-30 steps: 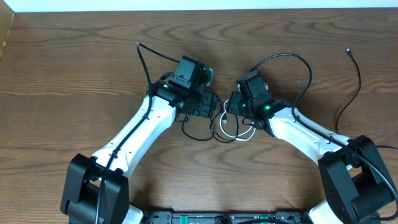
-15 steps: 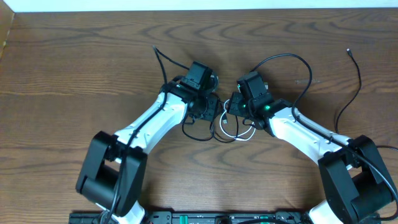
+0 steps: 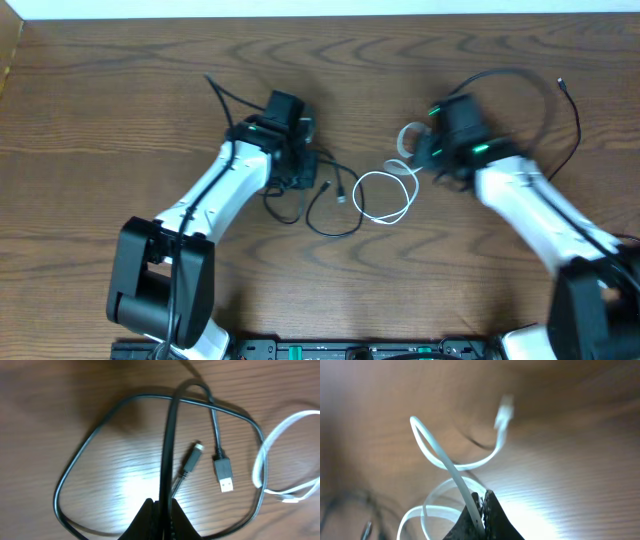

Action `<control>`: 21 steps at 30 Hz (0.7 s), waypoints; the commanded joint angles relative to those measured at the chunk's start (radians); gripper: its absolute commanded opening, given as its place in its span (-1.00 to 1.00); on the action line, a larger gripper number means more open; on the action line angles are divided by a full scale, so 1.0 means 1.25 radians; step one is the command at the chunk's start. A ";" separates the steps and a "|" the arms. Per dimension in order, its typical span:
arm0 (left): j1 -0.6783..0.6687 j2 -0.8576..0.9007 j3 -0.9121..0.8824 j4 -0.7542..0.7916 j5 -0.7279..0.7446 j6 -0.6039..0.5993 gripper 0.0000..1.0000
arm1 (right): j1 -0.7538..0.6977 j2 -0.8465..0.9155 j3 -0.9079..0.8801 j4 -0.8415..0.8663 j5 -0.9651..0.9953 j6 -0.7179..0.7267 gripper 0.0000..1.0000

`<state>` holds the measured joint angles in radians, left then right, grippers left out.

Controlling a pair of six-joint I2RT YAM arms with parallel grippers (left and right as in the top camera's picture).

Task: Untangle cables
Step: 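Pull the white cable rightward with the right gripper, stretching it out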

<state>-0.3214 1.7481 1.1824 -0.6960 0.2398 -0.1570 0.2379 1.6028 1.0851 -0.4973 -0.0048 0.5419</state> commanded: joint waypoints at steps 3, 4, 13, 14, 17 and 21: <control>0.085 -0.014 -0.002 -0.029 -0.034 0.005 -0.85 | -0.201 -0.101 0.102 -0.078 0.111 -0.103 -0.98; 0.096 -0.014 -0.002 -0.031 -0.033 0.005 -0.86 | -0.239 -0.111 0.113 -0.089 0.110 -0.104 -0.98; 0.116 -0.014 -0.002 -0.045 -0.031 0.002 -0.85 | -0.514 -0.136 0.157 -0.094 0.103 -0.070 -0.98; 0.116 -0.014 -0.002 -0.045 -0.031 0.001 -0.85 | -0.537 -0.136 0.157 -0.090 0.102 -0.059 -0.98; 0.116 -0.014 -0.002 -0.048 -0.031 -0.001 -0.85 | -0.602 -0.136 0.157 -0.076 0.101 -0.019 -0.98; 0.116 -0.013 -0.002 -0.050 -0.031 -0.001 -0.85 | -0.678 -0.136 0.157 -0.041 0.100 0.022 -0.98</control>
<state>-0.1749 1.7481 1.1824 -0.7528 0.2104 -0.1570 -0.5602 1.4410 1.2575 -0.5636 0.1089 0.5098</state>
